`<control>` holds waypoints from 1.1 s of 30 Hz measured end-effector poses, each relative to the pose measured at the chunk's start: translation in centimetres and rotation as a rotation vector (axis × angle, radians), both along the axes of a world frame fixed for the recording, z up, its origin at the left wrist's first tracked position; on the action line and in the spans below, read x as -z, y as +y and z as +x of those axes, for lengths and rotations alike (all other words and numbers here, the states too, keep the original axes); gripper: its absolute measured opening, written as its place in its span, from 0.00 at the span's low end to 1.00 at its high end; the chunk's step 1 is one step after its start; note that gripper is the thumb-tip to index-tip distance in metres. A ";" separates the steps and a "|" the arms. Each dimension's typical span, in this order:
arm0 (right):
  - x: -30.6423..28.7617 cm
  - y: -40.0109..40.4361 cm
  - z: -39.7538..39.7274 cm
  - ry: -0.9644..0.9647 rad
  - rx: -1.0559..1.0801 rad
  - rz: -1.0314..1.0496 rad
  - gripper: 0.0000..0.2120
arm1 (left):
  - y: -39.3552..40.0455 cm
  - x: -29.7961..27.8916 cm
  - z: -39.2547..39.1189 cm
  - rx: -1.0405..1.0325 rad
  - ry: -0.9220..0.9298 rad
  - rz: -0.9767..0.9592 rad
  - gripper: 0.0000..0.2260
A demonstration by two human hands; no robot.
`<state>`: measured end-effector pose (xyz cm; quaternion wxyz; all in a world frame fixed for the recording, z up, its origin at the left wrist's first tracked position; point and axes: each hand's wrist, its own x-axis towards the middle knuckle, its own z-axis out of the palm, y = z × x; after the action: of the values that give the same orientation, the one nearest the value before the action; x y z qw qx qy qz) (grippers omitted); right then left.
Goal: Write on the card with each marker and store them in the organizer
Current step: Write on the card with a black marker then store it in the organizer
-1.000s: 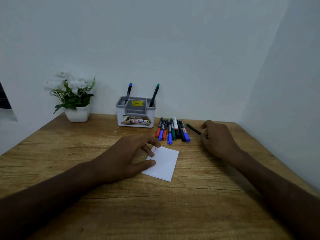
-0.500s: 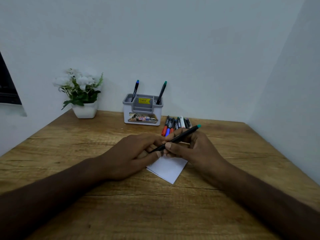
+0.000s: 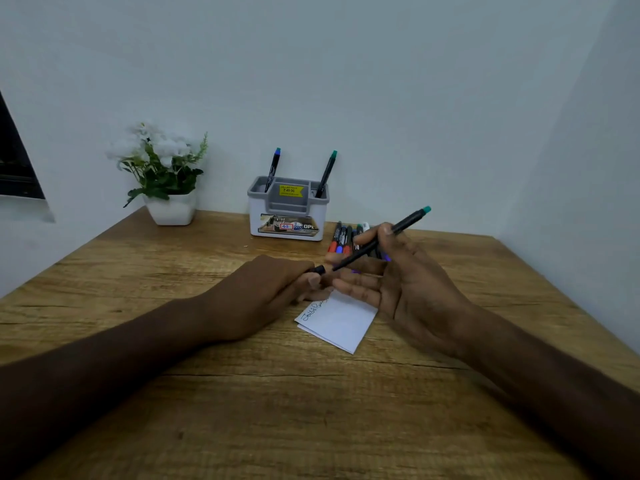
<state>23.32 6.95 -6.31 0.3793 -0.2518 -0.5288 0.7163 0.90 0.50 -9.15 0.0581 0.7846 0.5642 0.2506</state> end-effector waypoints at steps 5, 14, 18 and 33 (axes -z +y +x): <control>0.0 0.5 0.0 -0.064 0.272 0.072 0.23 | -0.2 -0.6 0.0 0.079 -0.119 -0.041 0.07; 0.6 -1.1 -0.5 -0.194 0.009 0.134 0.03 | -0.2 -0.1 -0.5 0.115 -0.047 -0.023 0.11; 1.4 -1.0 -0.2 -0.393 -0.016 0.355 0.04 | 0.0 -0.7 -1.2 0.168 -0.016 -0.110 0.09; 1.7 -1.1 -1.1 -0.594 0.075 0.640 0.03 | 0.0 -1.2 -2.5 0.220 -0.065 -0.287 0.18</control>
<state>22.25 5.87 -8.02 0.2953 -0.3356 -0.8006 0.3989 -1.64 0.50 -7.99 0.2147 0.8168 0.5025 0.1850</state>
